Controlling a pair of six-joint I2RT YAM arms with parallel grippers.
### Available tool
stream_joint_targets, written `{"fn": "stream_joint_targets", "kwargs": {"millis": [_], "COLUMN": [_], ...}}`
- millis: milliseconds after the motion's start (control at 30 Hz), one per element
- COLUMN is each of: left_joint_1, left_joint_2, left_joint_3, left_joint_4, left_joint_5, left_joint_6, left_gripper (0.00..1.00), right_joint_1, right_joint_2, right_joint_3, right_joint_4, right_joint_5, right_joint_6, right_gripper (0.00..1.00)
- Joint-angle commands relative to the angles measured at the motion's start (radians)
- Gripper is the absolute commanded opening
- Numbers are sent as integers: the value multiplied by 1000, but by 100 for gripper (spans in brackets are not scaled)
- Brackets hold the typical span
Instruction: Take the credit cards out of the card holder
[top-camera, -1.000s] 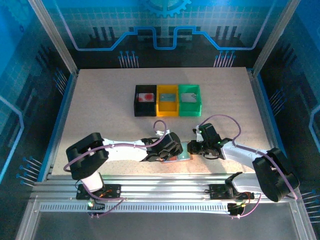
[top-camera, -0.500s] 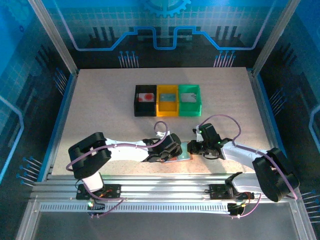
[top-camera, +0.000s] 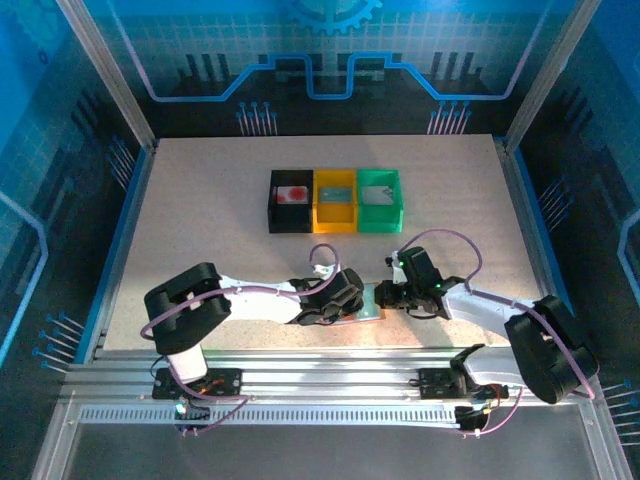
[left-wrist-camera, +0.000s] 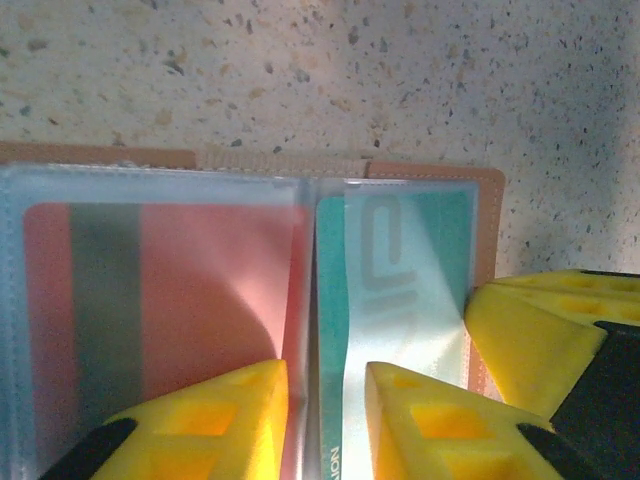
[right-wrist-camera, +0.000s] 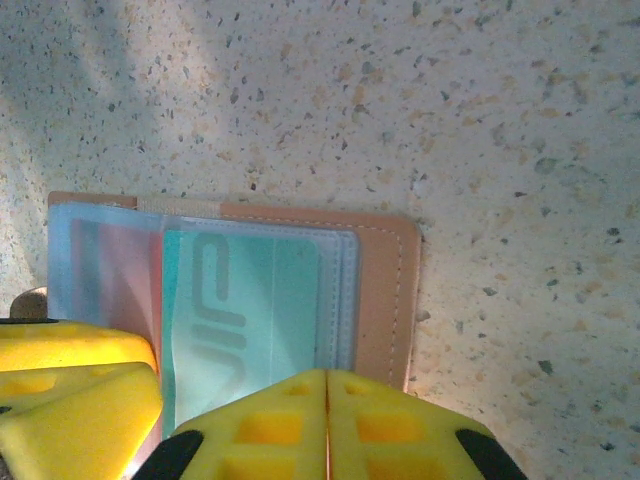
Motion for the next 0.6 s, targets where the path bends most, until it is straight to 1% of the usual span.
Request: {"fn": "stream_joint_targets", "kwargs": {"millis": [0, 167, 267, 333, 467, 567], "left_joint_1": [-3, -3, -3, -3, -3, -3], "left_joint_2": [29, 34, 34, 28, 7, -13], "left_joint_3": [25, 20, 26, 29, 32, 39], "left_joint_4": [7, 9, 5, -8, -29, -53], "left_joint_5": [-25, -28, -29, -37, -55, -72], "left_joint_6": [-9, -13, -11, -6, 4, 14], "left_gripper": [25, 24, 19, 19, 21, 25], "right_joint_1": [5, 6, 6, 5, 5, 5], "right_joint_2": [-1, 1, 4, 4, 2, 2], "right_joint_3": [-17, -19, -19, -20, -21, -19], "right_joint_4": [0, 7, 10, 10, 12, 11], "right_joint_5": [-15, -22, -25, -25, -23, -22], "right_joint_6": [0, -1, -2, -2, -2, -2], "right_gripper": [8, 7, 8, 8, 8, 8]}}
